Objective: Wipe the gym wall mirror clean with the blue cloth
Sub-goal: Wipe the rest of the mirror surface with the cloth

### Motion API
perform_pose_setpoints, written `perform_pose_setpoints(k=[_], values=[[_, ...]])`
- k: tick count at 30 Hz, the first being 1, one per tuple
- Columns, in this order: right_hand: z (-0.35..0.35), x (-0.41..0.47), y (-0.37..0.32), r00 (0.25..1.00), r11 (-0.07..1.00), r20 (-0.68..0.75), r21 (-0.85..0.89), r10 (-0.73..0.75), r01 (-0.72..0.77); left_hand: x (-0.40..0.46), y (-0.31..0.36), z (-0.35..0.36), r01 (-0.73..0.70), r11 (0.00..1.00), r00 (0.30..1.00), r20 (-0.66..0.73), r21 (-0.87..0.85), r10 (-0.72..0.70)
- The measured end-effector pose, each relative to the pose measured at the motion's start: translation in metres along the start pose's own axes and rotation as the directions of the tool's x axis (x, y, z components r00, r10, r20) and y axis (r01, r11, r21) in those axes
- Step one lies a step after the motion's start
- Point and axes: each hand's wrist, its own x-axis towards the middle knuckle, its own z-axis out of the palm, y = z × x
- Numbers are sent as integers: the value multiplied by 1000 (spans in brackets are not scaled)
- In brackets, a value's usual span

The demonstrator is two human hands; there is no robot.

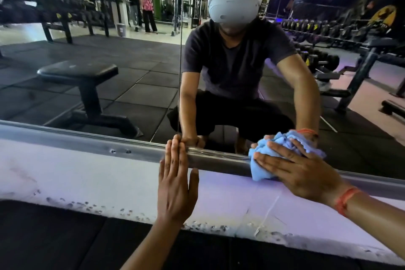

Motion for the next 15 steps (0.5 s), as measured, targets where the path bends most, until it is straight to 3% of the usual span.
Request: perform_pose_setpoints(k=[6,12,15], values=[[5,109,-52,999,995,-38,90,35,-32,0,-7,-14,-17,1000,998,59,18,16],[4,73,-10,980,978,-24,63,-198,199,7,5,-19,9,1000,1000,7,-13,-9],[6,87,-7,977,980,-78,-26,-200,198,28,-6,-19,-65,998,996,-67,13,66]])
